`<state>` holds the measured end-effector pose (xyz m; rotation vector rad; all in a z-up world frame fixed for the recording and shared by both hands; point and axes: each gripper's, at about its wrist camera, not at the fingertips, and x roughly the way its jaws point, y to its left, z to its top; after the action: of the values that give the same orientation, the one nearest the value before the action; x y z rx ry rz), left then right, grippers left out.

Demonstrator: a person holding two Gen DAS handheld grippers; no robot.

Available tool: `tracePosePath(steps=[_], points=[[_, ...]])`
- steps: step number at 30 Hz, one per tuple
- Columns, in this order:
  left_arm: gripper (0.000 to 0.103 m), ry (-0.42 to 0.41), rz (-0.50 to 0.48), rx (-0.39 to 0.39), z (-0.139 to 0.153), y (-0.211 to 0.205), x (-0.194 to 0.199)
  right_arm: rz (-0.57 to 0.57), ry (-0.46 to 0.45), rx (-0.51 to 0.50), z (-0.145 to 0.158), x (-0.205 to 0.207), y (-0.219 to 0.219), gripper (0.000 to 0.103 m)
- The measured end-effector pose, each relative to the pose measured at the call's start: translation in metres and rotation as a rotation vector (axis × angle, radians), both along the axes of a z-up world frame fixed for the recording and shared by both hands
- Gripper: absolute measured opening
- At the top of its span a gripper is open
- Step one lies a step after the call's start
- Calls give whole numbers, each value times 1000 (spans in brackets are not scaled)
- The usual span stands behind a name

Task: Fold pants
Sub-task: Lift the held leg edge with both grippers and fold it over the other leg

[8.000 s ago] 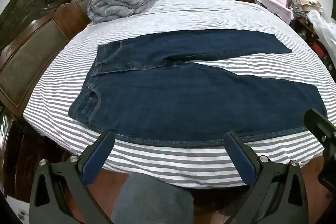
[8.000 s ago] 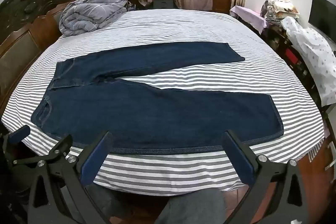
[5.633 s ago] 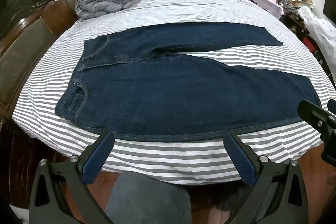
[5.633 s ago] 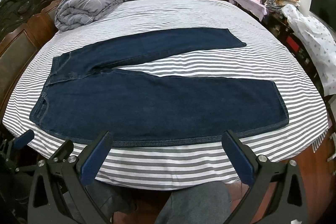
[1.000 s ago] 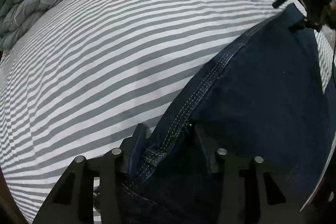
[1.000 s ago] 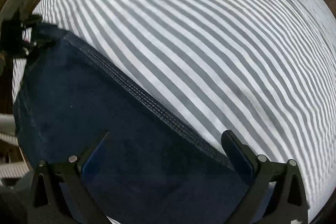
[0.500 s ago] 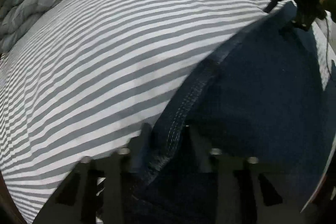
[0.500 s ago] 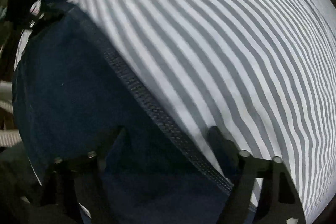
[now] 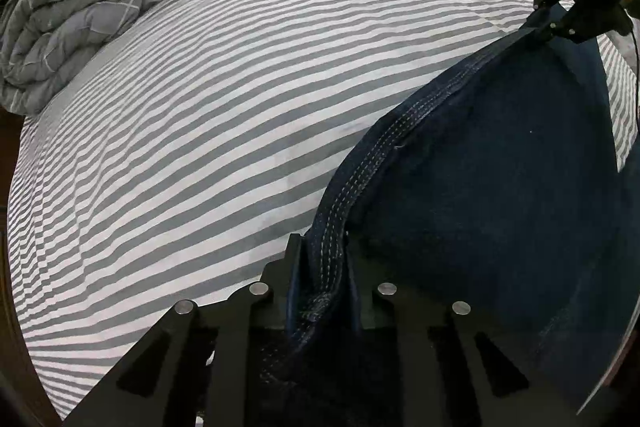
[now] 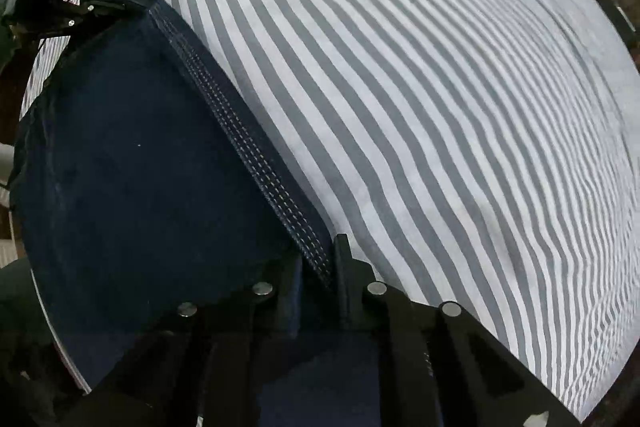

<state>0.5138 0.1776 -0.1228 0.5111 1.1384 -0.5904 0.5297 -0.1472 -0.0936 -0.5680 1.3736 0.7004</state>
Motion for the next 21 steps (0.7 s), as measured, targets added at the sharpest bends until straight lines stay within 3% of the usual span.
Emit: tracePosePath(steps=[12, 17, 21], points=[[15, -114, 21, -12, 44, 10, -55, -54, -145, 19, 57, -64, -3, 10], [15, -179, 24, -34, 66, 16, -103, -72, -220, 27, 84, -112, -4, 10], [15, -227, 9, -31, 81, 17, -150, -86, -281, 13, 88, -152, -5, 10]])
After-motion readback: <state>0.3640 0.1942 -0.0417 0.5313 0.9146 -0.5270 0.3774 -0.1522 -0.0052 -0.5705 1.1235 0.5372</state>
